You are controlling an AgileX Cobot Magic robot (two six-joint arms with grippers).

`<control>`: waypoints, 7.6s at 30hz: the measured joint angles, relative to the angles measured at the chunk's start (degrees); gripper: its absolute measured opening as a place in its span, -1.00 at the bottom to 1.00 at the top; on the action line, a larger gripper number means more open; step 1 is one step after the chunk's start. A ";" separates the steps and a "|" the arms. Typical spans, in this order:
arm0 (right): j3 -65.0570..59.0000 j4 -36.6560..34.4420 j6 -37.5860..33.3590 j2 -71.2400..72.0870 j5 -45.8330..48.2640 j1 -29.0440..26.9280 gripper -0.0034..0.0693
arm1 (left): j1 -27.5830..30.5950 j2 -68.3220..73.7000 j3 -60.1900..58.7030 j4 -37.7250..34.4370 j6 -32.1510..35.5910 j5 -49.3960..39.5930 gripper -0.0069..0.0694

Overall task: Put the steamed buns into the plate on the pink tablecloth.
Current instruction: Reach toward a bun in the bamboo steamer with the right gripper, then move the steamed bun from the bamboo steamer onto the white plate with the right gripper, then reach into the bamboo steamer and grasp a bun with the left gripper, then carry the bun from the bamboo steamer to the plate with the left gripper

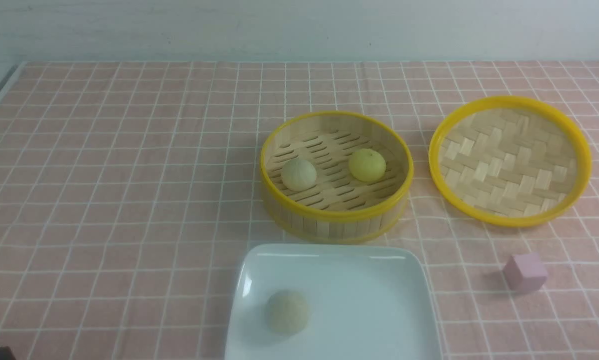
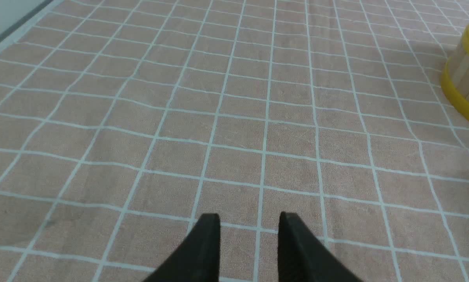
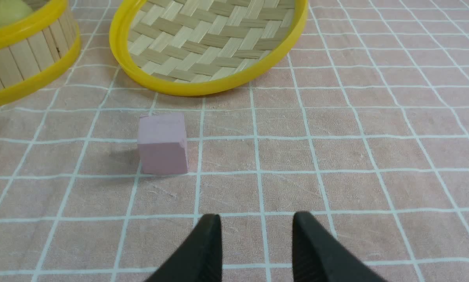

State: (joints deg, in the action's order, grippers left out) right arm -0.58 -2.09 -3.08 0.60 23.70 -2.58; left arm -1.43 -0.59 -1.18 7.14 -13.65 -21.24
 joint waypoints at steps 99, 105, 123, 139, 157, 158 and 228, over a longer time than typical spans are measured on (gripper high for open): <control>103.01 -13.68 -8.06 -123.17 18.69 22.08 -0.16 | -0.03 45.20 34.10 -28.11 5.57 -36.84 -0.68; 103.75 -14.16 -7.16 -125.84 17.33 22.14 -0.74 | -0.03 45.20 34.10 -28.11 5.57 -36.82 -0.66; 69.80 -16.69 -0.32 -93.99 25.08 33.55 -0.87 | -0.03 45.20 34.10 -28.06 5.57 -36.82 -0.59; 65.26 -12.91 1.91 -89.23 17.15 35.51 0.33 | -0.03 45.20 34.10 -27.83 4.82 -31.56 -0.57; 42.73 1.28 1.77 -46.73 30.98 30.72 -0.94 | -10.66 75.30 55.15 -50.58 20.76 -28.44 -0.82; 42.49 1.28 1.77 -46.62 30.80 30.72 -0.94 | -11.27 76.39 55.84 -50.64 20.76 -27.79 -0.82; 45.49 1.07 4.96 -16.00 47.49 30.72 -0.87 | -43.45 112.08 84.57 -8.82 -14.64 -27.81 0.02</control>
State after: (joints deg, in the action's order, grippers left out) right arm 44.91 -1.02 1.89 -15.40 71.19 28.14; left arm -44.89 111.49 83.39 -1.68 -28.29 -49.05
